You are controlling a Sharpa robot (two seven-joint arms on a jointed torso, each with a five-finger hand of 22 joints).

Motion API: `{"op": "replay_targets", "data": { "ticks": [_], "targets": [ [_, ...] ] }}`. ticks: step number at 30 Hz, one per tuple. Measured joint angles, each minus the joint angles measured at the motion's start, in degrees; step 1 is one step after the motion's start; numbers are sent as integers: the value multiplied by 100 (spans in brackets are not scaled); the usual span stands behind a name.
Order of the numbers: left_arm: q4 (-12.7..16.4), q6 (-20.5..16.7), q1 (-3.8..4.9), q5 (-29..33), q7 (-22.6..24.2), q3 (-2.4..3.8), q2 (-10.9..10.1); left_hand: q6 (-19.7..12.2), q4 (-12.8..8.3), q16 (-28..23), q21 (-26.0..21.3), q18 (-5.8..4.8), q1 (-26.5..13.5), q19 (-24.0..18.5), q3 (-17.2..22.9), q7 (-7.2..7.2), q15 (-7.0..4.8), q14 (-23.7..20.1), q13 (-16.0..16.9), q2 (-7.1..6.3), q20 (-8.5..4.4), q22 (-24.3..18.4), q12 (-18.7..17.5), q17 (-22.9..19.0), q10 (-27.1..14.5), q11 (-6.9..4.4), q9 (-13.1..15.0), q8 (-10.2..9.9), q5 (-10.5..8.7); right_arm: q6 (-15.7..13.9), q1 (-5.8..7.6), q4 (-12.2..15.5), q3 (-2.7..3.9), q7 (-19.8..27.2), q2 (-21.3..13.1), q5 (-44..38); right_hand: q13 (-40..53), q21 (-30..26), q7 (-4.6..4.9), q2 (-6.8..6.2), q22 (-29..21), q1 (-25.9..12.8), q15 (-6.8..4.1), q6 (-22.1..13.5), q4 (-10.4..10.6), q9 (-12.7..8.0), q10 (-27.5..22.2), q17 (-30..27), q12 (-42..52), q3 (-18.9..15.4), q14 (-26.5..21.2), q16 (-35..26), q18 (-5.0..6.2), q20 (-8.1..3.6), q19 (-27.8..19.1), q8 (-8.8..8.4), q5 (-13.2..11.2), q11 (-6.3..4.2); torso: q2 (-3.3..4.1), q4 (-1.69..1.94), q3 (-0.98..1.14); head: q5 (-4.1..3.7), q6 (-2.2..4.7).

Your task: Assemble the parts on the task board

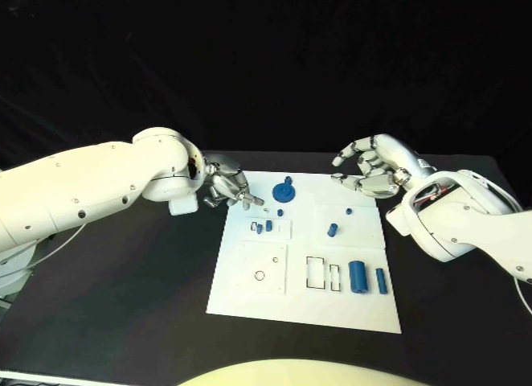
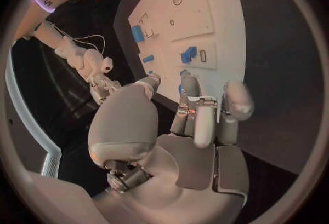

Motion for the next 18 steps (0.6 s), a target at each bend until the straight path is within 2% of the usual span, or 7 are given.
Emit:
{"op": "replay_targets", "data": {
  "ticks": [2, 4, 8, 12, 18],
  "targets": [
    [-43, 119, 11, -92, -146, -1, 81, -19, -6, 0, 0, 0, -8, 0, -36, -19, -7, 6, 0, 8, 0, 0, 0, 0, 0, 0, 23, 7, 0, 0, 0, -6, 0, 3, -19, 82, 1, 0, -20, 0, 0, 0, 0, -21, 0, 0, 0, 0, 0, 0, 0, 0, 0, 0, 0, 0, 0, 0, -2, -1, 1, -1, -12],
    [-88, 206, 18, -170, -247, -2, 145, -24, -6, 0, 0, 0, -8, 0, -39, -13, -6, 6, -5, 8, 0, -3, 0, 0, 0, 0, 42, 7, 0, 0, 1, -11, 0, 4, -30, 139, 5, 0, 8, 0, 0, 0, 0, -49, 16, 0, 0, 0, 0, -16, 0, 0, -1, 41, 0, 0, 0, 0, -2, -1, 1, 1, -18],
    [-221, 337, 27, -276, -405, -19, 273, -103, -6, 0, 0, 1, -31, 0, -103, 3, -7, 6, -57, 31, 0, -24, -30, 0, -68, 4, 79, 30, 0, 0, 1, -13, 0, 5, -47, 223, 5, 0, 8, 0, 0, 0, 0, -49, 16, 0, 0, 0, 0, -16, 0, 0, -1, 41, 0, 0, 0, 0, -3, -1, 1, 2, -27],
    [-376, 445, 30, -293, -514, -62, 412, -204, 2, 0, 0, 1, -31, 0, -155, 42, -6, 6, -129, 31, 0, -67, -79, -1, -147, 21, 93, 30, 0, 0, 2, -13, 1, 4, -67, 284, 5, 0, 8, 0, -1, 0, 0, -49, 16, 0, 0, -1, 0, -16, 0, 0, -1, 41, 0, 0, 0, 0, 1, -3, -3, -2, -41],
    [-554, 570, 30, -183, -591, -113, 562, -225, -14, -1, 0, 1, -27, 0, -171, 23, -6, 6, -136, 71, 0, -68, -79, -1, -168, 42, 93, 30, 0, 3, 2, -15, 2, -2, -76, 334, 4, 0, 8, 0, -1, 1, 0, -49, 16, 5, 0, -1, 0, -16, 0, 0, -1, 40, 0, 0, 0, 0, 5, -9, -7, -20, -63]
  ]
}}
